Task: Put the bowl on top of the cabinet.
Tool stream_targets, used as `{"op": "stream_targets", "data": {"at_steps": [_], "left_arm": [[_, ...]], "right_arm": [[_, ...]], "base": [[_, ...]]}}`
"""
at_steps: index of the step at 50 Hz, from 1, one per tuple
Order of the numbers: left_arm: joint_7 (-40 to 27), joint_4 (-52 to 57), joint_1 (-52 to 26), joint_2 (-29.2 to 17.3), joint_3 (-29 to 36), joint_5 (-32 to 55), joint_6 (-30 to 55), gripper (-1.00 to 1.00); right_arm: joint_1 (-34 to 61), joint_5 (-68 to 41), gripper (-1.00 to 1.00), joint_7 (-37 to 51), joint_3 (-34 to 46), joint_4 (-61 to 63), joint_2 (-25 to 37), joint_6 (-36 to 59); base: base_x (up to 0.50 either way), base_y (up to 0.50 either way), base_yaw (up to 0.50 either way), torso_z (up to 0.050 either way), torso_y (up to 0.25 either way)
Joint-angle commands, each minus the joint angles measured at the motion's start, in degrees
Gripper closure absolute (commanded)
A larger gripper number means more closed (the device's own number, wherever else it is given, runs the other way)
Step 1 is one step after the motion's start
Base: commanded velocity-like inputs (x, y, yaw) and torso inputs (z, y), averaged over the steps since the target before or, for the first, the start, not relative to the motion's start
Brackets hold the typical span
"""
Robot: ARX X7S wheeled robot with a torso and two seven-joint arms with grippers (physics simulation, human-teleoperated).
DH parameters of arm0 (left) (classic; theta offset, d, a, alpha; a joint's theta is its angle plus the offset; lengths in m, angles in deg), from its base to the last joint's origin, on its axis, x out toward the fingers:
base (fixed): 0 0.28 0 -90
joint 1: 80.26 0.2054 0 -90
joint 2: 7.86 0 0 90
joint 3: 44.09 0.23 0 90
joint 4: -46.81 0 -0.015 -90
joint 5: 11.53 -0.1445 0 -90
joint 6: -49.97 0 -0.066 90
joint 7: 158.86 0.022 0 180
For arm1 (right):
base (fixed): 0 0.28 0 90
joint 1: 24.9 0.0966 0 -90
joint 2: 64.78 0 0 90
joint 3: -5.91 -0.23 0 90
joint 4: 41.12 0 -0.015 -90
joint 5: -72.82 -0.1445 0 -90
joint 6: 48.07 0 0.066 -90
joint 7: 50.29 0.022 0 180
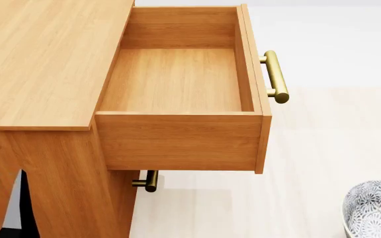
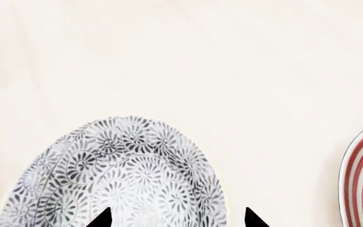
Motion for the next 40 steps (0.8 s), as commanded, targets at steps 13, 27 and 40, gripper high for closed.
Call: {"op": "stream_targets", "data": {"at_steps": [13, 27, 40], "left_arm": [[-0.8, 1.1, -0.1, -0.9, -0.9, 1.1, 0.2, -1.00], [-0.6, 0.7, -0.1, -1.0, -0.4, 0.9, -0.3, -1.00], [-0.7, 0.4, -0.1, -1.1, 0.0, 0.8, -0.4, -1.00]], "right_arm": [[-3.7, 0.5, -1.00, -0.6, -0.9, -0.4, -0.6, -4.1], [-6.8, 0.2, -1.00, 0.2, -2.8, -0.3, -0.3, -5.5], [-6.5, 1.6, -1.00, -1.5, -1.4, -3.7, -1.3, -8.0]], "base": [[0.00, 0.00, 0.00, 0.000, 0.000], [0.00, 0.00, 0.00, 0.000, 0.000], [0.00, 0.00, 0.00, 0.000, 0.000]]}}
